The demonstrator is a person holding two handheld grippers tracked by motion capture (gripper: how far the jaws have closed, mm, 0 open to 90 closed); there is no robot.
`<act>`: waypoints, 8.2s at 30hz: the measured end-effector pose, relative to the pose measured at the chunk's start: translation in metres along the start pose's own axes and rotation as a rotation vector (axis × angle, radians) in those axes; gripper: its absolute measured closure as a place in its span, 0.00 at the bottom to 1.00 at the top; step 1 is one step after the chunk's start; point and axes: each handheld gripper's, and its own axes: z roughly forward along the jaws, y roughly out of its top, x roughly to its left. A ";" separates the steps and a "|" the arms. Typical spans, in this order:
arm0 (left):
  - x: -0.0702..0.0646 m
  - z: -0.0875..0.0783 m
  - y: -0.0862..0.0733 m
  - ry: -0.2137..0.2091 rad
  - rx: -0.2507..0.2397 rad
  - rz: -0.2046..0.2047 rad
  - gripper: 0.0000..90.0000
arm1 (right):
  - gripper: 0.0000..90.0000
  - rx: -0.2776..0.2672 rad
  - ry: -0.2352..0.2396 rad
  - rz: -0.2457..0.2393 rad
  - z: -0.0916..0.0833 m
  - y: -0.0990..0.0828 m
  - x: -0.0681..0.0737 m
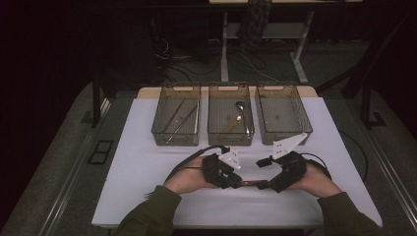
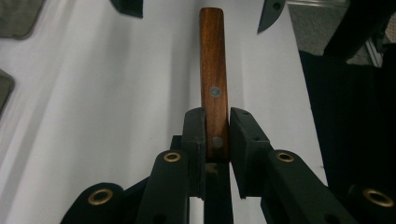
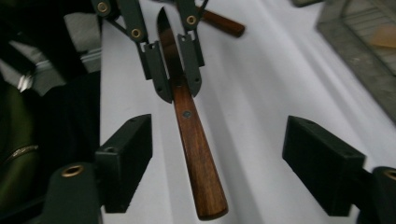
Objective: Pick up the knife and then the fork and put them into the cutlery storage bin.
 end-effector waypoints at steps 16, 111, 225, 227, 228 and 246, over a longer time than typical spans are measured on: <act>-0.012 0.005 -0.002 -0.053 0.014 0.042 0.84 | 0.51 0.159 0.090 -0.074 0.035 0.005 0.019; -0.027 -0.049 -0.128 0.373 -0.329 -0.400 0.00 | 0.83 -0.136 -0.369 0.313 -0.066 -0.019 -0.044; -0.028 -0.043 -0.125 0.308 -0.305 -0.385 0.00 | 0.21 -0.265 -0.550 0.433 -0.070 -0.006 -0.091; -0.027 -0.043 -0.125 0.308 -0.305 -0.386 0.00 | 0.20 -0.280 -0.559 0.416 -0.069 -0.009 -0.085; -0.027 -0.043 -0.125 0.309 -0.307 -0.386 0.00 | 0.19 -0.284 -0.563 0.410 -0.068 -0.010 -0.081; -0.027 -0.044 -0.126 0.310 -0.312 -0.393 0.00 | 0.19 -0.269 -0.574 0.321 -0.034 -0.045 -0.029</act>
